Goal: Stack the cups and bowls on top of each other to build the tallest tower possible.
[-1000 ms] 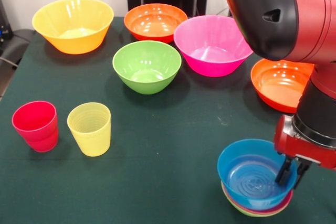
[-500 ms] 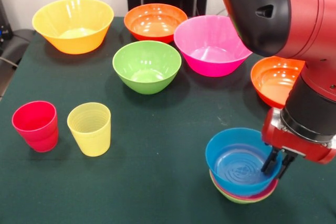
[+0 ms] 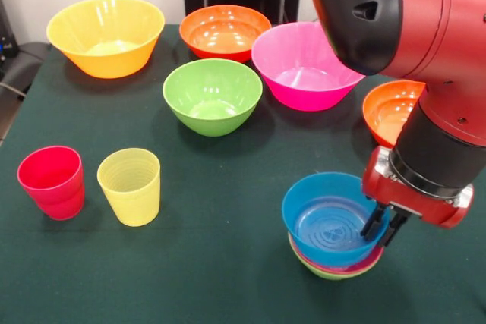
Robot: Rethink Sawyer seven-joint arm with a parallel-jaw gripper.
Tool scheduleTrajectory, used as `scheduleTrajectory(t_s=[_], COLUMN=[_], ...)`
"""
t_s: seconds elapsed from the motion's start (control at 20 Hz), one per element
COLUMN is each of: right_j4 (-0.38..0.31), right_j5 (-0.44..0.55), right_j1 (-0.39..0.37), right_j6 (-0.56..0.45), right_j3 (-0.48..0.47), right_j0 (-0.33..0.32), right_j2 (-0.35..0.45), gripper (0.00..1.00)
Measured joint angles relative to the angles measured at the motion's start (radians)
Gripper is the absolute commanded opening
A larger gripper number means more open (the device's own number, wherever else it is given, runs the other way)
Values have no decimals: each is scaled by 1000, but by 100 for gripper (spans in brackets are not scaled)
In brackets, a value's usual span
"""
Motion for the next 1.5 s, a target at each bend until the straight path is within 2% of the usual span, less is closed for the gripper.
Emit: scheduleTrajectory(t_s=[0.6,1.5], right_j4=[0,0], right_j5=[0,2], right_j1=[-28,-41], right_j6=[0,0], right_j3=[73,114], right_j0=[0,-1], right_j2=[-21,-37], gripper=[0,0])
